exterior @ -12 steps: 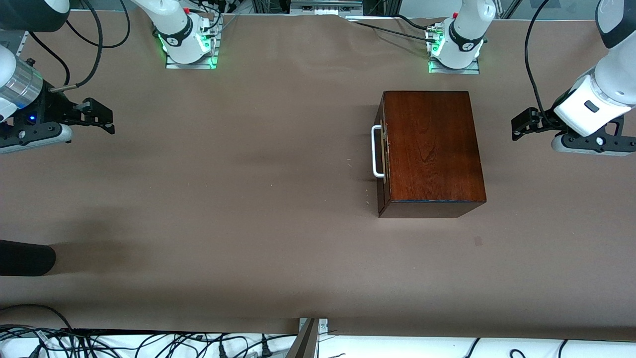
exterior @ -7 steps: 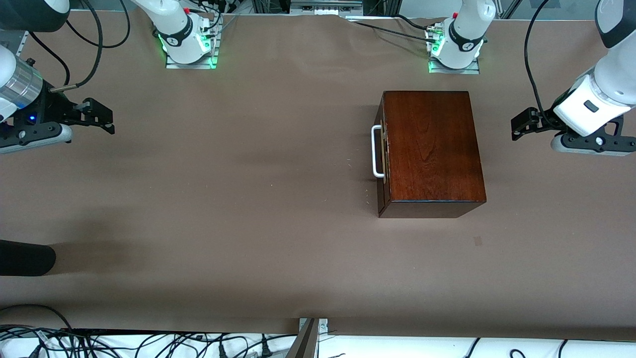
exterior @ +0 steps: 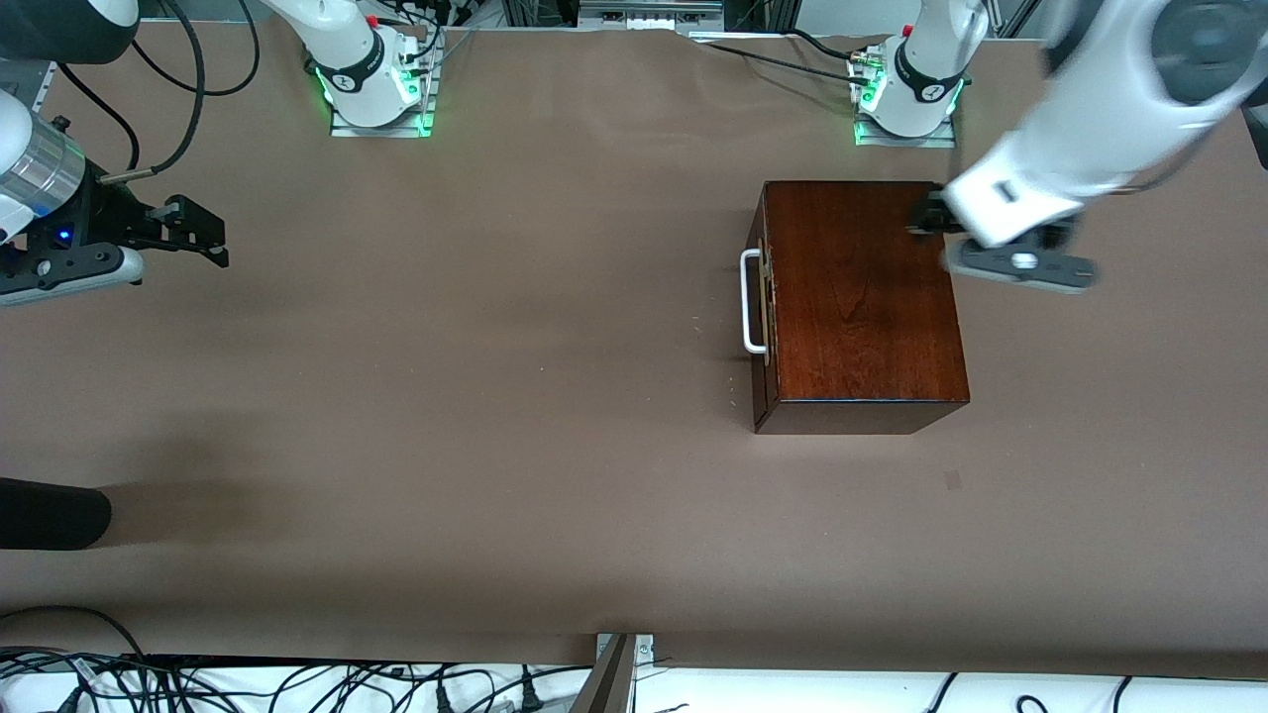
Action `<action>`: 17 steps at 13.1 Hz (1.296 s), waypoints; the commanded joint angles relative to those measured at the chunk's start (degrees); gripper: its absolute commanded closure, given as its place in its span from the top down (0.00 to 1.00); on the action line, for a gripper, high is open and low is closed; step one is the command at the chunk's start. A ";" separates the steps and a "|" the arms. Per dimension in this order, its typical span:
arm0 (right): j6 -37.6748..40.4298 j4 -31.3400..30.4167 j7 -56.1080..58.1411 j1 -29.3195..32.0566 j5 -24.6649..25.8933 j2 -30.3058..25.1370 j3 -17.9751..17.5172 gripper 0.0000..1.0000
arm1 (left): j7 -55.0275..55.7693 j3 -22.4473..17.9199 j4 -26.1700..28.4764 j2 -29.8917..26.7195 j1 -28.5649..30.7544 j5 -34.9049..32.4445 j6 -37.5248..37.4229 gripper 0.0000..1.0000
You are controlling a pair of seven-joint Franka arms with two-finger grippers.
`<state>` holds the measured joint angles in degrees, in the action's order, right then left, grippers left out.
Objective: Open drawer, take yellow block, close drawer
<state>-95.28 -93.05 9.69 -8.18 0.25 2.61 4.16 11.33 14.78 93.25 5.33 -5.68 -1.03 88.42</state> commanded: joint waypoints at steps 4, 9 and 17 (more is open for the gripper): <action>1.15 1.38 -0.55 0.53 0.63 0.47 -0.55 1.00 | 19.32 6.93 -5.10 12.58 -8.27 -2.21 5.32 1.00; 1.15 1.38 -0.55 0.53 0.63 0.47 -0.56 1.00 | 31.74 6.93 -4.83 21.64 -16.81 -10.66 10.54 1.00; 1.15 1.38 -0.20 0.53 0.63 0.47 -0.47 1.00 | 35.52 6.76 -4.48 28.06 -19.19 -21.12 11.16 1.00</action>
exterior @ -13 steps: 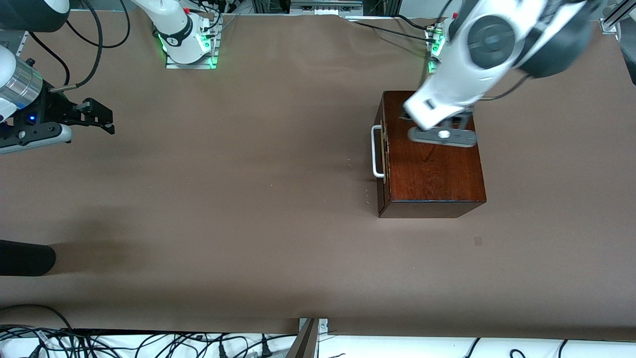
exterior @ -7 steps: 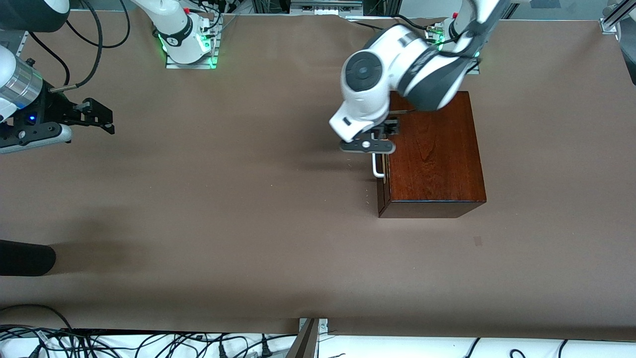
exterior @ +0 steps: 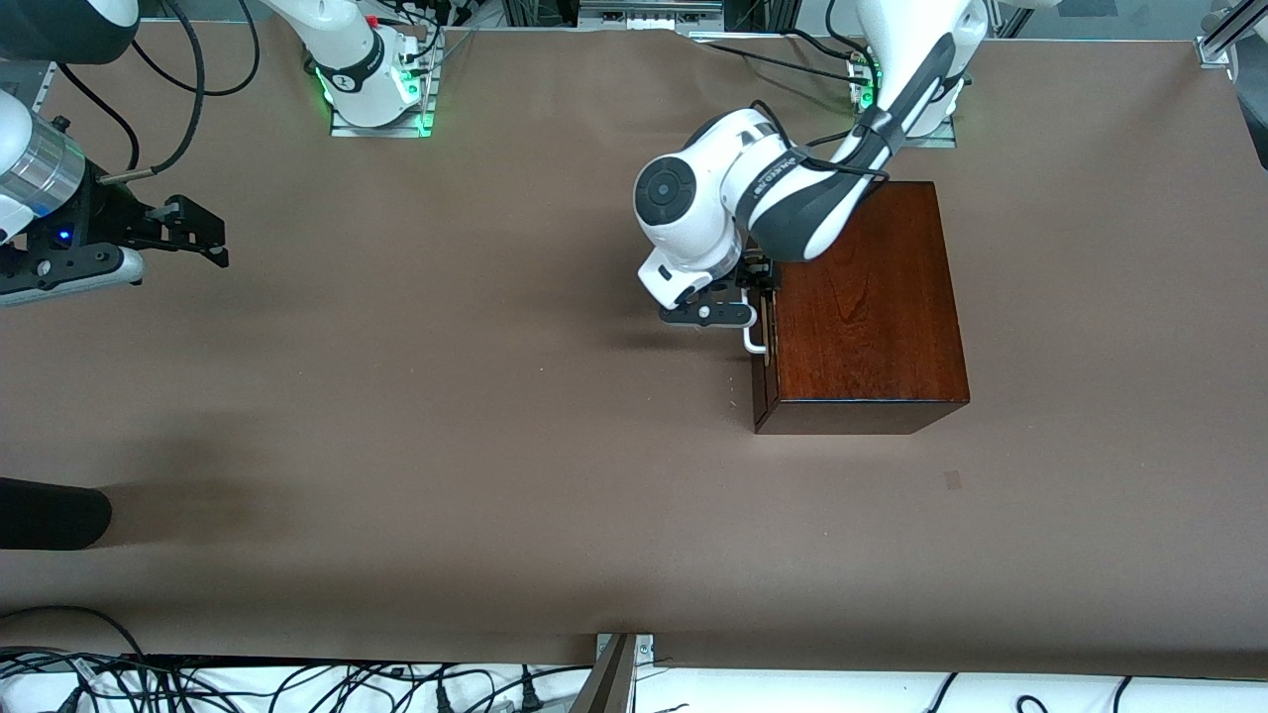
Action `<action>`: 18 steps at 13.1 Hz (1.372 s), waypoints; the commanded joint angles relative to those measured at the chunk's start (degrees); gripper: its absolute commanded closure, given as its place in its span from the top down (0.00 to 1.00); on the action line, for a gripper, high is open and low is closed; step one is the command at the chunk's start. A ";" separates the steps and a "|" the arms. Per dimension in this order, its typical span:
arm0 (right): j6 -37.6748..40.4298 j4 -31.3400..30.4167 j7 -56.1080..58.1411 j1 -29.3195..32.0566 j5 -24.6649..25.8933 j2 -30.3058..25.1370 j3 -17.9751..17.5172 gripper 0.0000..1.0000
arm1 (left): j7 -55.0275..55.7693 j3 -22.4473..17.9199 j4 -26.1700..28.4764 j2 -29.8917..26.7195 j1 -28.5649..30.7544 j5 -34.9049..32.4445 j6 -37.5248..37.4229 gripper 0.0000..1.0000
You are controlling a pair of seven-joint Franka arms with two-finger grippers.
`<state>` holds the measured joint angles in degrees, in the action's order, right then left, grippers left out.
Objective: Open drawer, take yellow block, close drawer
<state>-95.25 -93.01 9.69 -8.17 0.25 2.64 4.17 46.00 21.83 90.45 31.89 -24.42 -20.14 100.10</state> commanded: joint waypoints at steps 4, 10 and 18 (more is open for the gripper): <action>1.12 1.34 -0.20 0.52 0.63 0.44 -0.56 1.00 | 3.04 -0.38 -1.68 2.74 -1.32 -2.10 0.97 1.00; 1.03 1.34 -0.11 0.44 0.63 0.44 -0.56 1.00 | 3.04 -0.47 -1.68 3.70 -1.59 -2.98 1.15 1.00; 1.03 1.34 -0.11 0.52 0.63 0.44 -0.56 1.00 | 6.72 -0.21 -2.56 5.19 -2.38 -2.28 5.54 1.00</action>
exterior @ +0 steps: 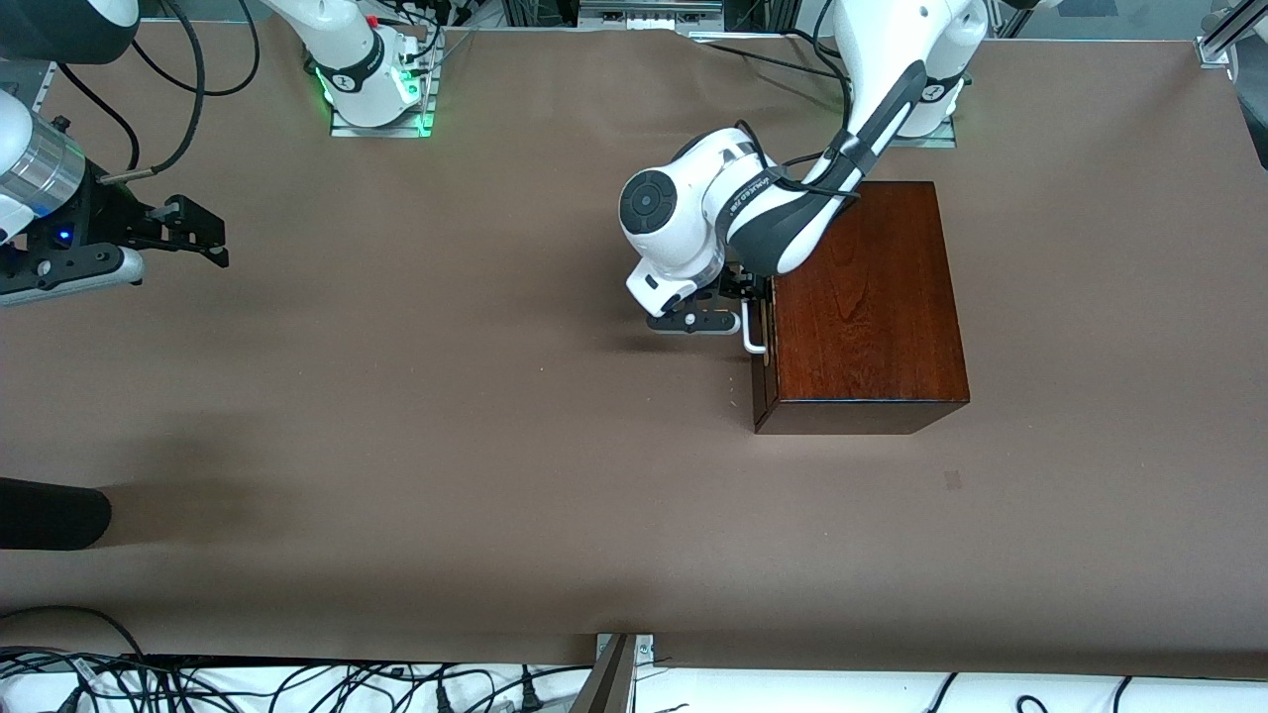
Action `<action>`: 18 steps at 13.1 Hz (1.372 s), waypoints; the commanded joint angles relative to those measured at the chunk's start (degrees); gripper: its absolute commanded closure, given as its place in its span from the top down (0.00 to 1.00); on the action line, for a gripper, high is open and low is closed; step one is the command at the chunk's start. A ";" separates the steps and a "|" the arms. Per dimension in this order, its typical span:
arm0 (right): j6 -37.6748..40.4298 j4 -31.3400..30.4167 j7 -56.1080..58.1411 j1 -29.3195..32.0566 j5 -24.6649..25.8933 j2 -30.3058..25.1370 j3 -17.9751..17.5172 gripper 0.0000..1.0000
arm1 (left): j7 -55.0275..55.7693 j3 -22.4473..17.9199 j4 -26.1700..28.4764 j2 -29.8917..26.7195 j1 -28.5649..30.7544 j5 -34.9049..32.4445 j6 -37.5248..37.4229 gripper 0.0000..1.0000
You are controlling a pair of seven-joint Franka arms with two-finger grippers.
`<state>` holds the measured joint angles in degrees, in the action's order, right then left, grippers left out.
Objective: Open drawer, take yellow block, close drawer
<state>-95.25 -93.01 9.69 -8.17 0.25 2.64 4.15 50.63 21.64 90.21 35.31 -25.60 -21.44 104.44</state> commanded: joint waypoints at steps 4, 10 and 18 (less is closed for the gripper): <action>1.03 1.34 -0.02 0.52 0.63 0.44 -0.55 1.00 | 5.51 0.07 -3.81 3.71 -2.95 -0.35 5.15 1.00; 1.03 1.34 0.07 0.52 0.63 0.44 -0.46 1.00 | 6.06 0.07 -9.88 5.65 -4.10 3.86 5.42 1.00; 1.03 1.34 0.16 0.52 0.63 0.44 -0.46 1.00 | 6.15 0.16 -10.41 5.30 -4.63 5.17 5.42 1.00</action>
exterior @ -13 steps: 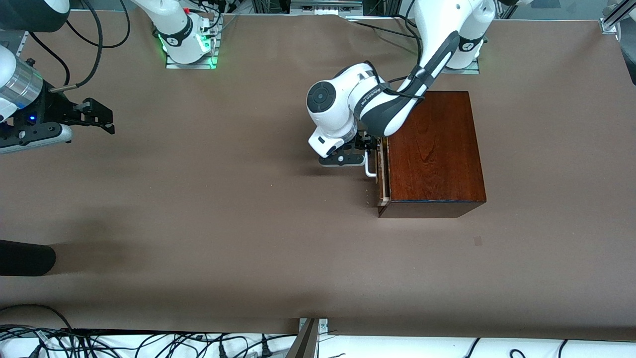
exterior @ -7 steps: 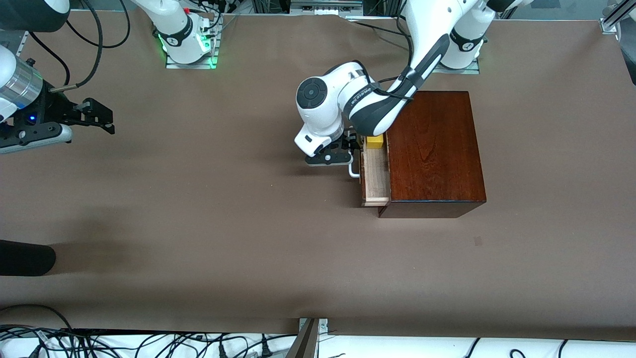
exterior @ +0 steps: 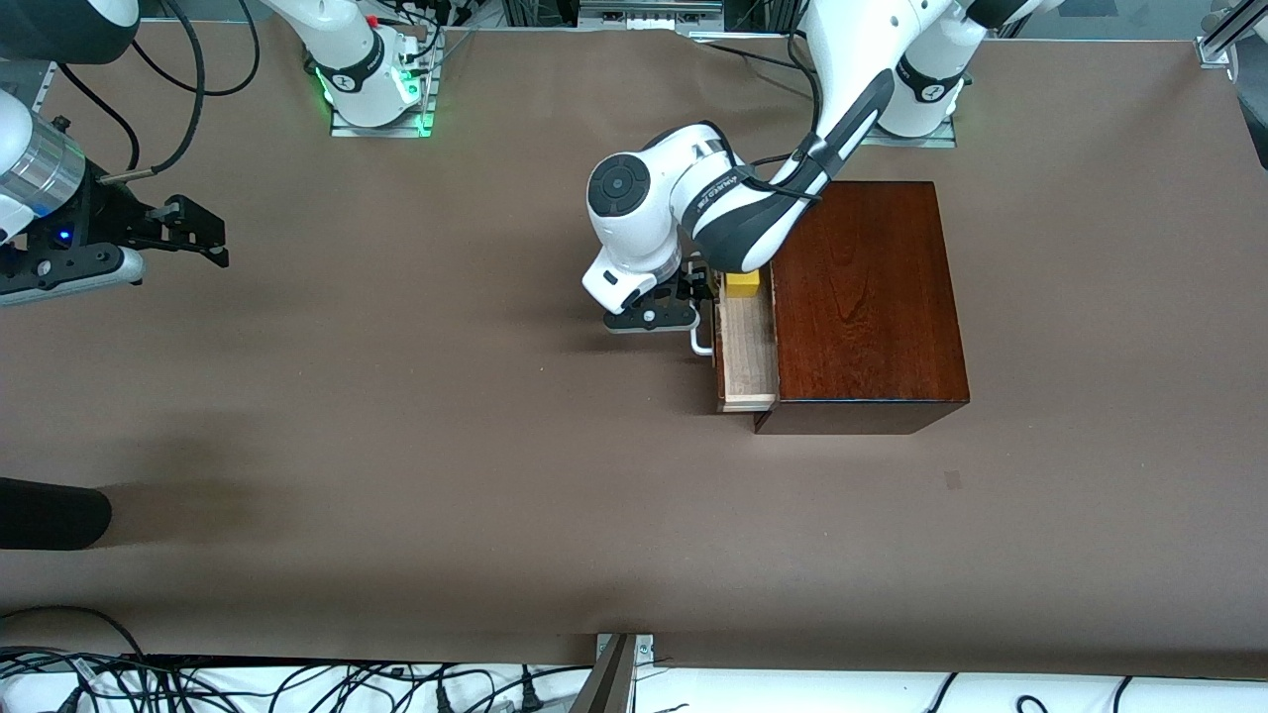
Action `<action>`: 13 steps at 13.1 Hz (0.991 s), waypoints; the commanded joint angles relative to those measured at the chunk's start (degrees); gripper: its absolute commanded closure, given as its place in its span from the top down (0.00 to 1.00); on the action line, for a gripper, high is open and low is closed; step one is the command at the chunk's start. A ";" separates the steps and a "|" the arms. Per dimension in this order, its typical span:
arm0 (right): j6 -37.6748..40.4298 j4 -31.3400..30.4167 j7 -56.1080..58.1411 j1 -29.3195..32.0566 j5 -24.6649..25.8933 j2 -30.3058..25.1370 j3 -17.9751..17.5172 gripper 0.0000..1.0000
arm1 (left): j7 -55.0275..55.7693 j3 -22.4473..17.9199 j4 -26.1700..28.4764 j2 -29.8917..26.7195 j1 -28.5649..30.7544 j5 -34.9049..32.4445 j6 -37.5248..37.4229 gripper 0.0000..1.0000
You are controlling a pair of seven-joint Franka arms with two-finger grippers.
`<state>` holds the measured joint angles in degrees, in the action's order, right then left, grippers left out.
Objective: Open drawer, take yellow block, close drawer
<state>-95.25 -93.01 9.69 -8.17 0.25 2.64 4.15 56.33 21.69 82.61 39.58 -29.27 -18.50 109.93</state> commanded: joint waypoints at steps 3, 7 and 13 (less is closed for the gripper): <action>1.03 1.34 0.15 0.52 0.63 0.44 -0.46 1.00 | 0.44 0.11 -4.47 1.03 -1.05 3.99 -0.16 1.00; 1.03 1.34 0.15 0.52 0.63 0.44 -0.46 1.00 | -0.08 0.02 -4.65 -1.42 -0.53 4.08 -0.86 1.00; 1.03 1.34 0.33 0.52 0.63 0.44 -0.46 1.00 | -2.27 -0.24 -4.65 -14.60 5.79 3.91 -16.83 1.00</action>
<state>-95.25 -93.01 9.70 -8.17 0.25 2.64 4.15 56.10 21.65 76.68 30.66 -26.51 -15.44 97.97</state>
